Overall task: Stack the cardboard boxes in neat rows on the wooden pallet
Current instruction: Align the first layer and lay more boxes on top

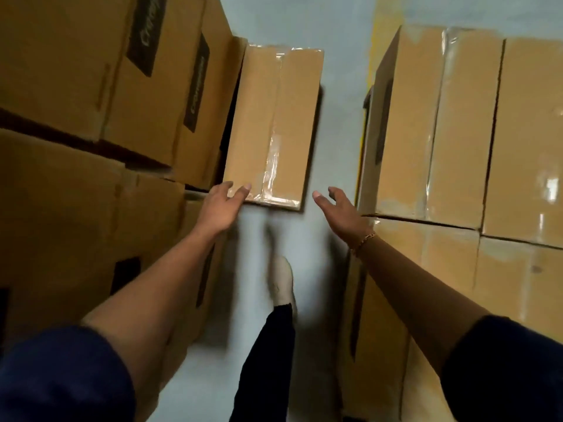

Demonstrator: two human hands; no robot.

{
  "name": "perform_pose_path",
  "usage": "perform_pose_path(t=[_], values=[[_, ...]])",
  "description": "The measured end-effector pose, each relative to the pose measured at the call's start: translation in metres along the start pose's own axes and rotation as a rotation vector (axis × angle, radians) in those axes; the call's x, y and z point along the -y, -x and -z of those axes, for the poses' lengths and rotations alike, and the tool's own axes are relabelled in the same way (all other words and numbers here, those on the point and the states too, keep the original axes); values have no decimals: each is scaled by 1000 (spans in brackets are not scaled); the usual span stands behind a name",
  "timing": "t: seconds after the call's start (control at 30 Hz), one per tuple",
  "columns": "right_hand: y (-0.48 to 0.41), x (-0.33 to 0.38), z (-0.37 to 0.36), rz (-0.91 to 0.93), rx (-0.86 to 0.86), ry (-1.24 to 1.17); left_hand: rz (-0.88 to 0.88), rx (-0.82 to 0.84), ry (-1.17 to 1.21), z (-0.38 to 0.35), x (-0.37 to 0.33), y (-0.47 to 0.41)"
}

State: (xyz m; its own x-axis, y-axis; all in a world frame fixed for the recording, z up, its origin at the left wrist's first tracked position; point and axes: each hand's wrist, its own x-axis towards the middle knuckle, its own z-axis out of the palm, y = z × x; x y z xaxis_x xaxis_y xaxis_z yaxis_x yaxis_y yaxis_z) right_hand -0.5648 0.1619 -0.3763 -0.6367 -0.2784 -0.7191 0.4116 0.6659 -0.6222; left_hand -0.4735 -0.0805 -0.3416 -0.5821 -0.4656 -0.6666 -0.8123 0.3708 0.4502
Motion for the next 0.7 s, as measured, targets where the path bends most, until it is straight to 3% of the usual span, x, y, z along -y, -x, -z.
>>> perform_pose_path(t=[0.3, 0.5, 0.7], values=[[-222, -53, -84, -113, -42, -224, 142, -65, 74, -59, 49, -235], [-297, -114, -129, -128, -47, -364, 258, -125, 250, -82, 85, -294], [-293, -112, -137, -79, -113, -520, 166, -170, 385, -96, 105, -308]])
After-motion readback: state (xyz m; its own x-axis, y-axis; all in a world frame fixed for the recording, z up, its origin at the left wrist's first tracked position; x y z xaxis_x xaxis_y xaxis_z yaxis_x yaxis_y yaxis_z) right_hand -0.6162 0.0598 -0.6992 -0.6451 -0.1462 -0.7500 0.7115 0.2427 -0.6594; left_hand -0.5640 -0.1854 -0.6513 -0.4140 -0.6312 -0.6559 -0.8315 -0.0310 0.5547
